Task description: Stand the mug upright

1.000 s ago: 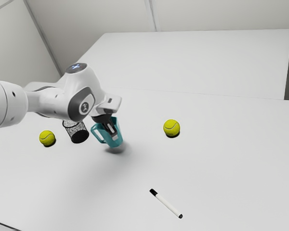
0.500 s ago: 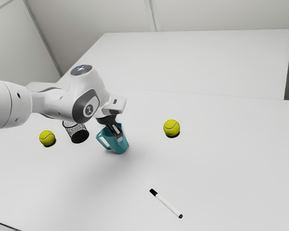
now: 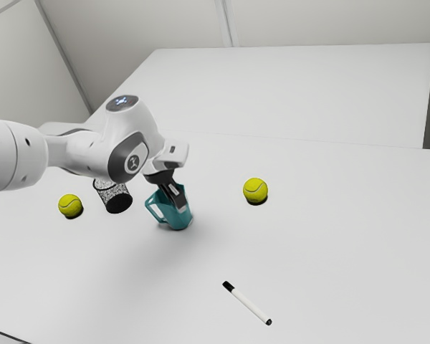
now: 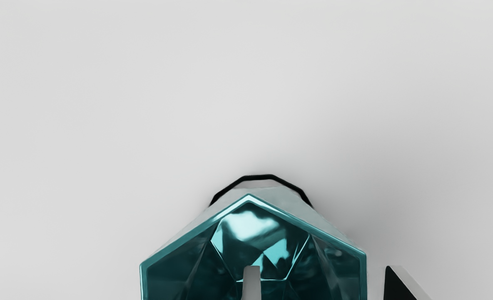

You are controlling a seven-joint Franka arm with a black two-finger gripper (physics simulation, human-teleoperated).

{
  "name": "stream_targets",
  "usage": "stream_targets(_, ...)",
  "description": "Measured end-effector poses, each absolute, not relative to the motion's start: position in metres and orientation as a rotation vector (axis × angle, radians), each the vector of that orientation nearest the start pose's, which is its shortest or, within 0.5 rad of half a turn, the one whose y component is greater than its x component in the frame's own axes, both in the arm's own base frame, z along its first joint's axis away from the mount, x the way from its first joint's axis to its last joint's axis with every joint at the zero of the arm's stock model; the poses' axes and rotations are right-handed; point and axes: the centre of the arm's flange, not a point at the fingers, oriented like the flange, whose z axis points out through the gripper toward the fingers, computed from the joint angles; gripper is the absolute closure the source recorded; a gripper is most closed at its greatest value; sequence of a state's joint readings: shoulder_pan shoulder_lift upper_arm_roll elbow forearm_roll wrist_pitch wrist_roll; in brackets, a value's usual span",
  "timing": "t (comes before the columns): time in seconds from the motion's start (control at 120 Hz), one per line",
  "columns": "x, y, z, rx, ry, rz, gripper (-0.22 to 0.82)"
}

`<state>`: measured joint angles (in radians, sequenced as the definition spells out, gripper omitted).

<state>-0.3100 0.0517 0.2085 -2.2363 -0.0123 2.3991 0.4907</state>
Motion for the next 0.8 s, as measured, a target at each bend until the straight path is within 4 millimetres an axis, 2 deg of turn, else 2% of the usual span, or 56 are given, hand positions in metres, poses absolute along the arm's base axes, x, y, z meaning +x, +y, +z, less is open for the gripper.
stream_targets(0.233,0.536,-0.066,0.381,-2.980,0.909,-0.228,0.26)
stream_targets(0.333,0.534,-0.071,0.400,-2.978,0.913,-0.269,0.24)
stream_targets(0.4,0.541,-0.074,0.423,-2.971,0.913,-0.312,0.21)
stream_targets(0.583,0.582,-0.080,0.498,-2.964,0.871,-0.373,0.09)
stream_targets(0.717,0.620,-0.072,0.535,-2.987,0.788,-0.324,0.05)
stream_targets(0.8,0.643,-0.061,0.547,-3.002,0.728,-0.267,0.03)
